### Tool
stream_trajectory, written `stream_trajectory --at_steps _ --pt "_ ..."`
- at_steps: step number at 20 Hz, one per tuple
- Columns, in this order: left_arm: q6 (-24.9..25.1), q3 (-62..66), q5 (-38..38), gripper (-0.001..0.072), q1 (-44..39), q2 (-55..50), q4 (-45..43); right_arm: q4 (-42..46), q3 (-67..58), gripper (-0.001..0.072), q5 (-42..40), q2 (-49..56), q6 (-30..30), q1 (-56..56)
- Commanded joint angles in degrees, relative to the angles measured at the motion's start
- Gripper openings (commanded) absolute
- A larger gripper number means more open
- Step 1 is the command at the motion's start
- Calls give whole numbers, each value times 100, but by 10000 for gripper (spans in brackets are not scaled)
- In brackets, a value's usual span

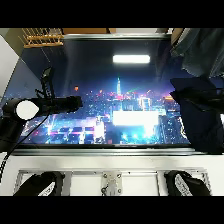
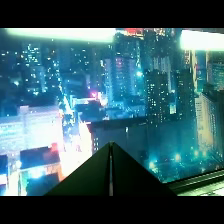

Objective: Fold the clothes and pants, and hang the long-sleeved shirts on hangers.

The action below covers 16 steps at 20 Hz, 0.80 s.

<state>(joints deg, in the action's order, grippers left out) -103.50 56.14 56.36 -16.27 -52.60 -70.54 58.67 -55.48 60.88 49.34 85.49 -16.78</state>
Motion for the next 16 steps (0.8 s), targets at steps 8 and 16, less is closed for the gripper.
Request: stream_trajectory --at_steps 8,16 --pt "0 4 0 4 -4 2 2 -90 -7 166 111 -4 -24 949" --pt "-2 4 0 5 -4 2 2 -90 -7 18 107 -4 -13 949"
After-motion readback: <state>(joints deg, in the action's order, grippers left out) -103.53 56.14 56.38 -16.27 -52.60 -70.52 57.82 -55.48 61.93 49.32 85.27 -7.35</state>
